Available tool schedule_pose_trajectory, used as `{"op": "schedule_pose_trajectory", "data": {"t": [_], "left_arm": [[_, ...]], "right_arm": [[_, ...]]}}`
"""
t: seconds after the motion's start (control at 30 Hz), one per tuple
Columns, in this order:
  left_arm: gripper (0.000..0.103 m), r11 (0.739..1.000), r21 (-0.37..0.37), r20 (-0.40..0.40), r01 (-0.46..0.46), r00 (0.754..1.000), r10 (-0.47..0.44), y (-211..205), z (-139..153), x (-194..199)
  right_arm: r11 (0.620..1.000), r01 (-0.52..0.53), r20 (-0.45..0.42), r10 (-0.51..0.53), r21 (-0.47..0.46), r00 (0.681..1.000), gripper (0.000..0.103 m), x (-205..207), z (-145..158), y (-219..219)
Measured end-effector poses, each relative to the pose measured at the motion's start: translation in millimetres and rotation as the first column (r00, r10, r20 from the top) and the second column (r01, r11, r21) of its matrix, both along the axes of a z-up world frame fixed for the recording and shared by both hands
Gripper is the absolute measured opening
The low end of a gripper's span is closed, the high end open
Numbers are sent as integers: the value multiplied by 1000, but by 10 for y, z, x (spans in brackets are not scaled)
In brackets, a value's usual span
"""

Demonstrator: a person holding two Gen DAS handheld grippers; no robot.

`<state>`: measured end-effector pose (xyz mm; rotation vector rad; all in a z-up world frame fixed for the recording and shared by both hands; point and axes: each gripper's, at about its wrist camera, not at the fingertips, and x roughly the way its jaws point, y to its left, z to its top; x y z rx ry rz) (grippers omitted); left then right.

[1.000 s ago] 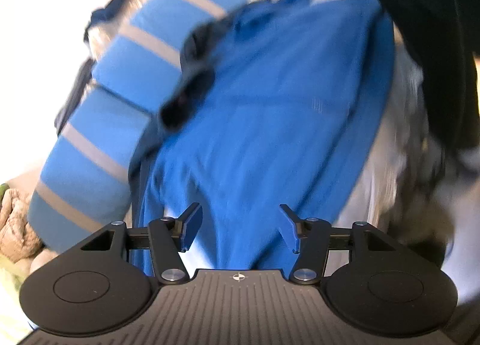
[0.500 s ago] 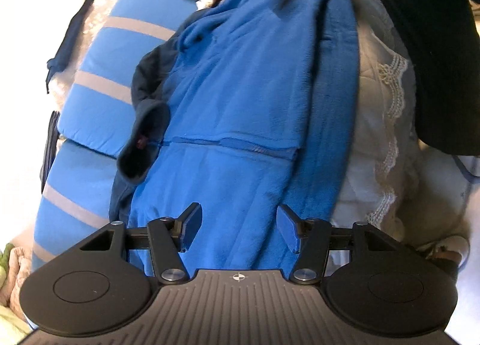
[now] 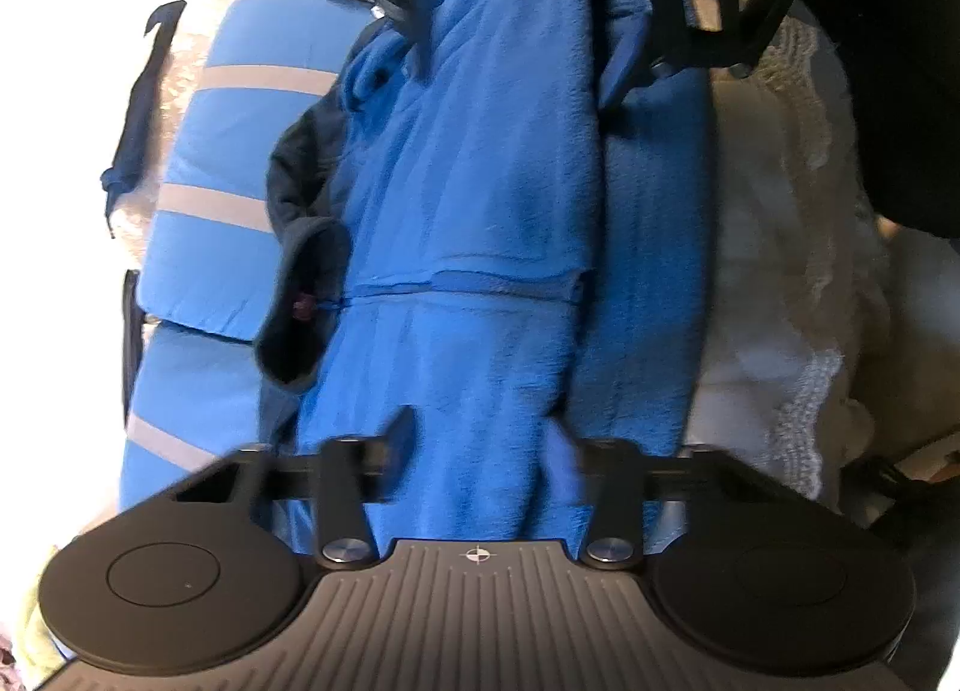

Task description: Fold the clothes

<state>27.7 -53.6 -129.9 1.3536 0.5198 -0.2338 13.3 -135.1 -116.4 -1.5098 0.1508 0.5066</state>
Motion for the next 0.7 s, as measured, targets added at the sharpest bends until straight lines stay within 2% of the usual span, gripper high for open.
{"op": "schedule_pose_trajectory", "data": {"t": [0.03,0.1,0.17,0.2,0.33,0.7], "left_arm": [[12,1000,-10,-14,7,1000,-7,5,11,-11],[10,1000,-22,-29,11,999,-12,23,34,-24],[9,999,-36,-41,9,999,-10,40,60,-21],[9,999,-39,-41,8,999,-10,43,69,-21],[8,999,-45,-55,6,998,-8,45,137,-67],[6,999,-16,-113,46,992,-48,33,171,-322]], "right_arm": [[1000,1,-21,-1,-4,1000,68,-2,-11,2],[1000,2,-63,-3,-13,998,39,-7,-34,5],[1000,9,-105,-9,1,994,25,0,-23,4],[1000,11,-120,-10,13,993,11,1,4,1],[999,-4,-179,11,41,984,8,-54,116,-12],[1000,-25,-250,28,15,968,6,-228,256,-70]]}}
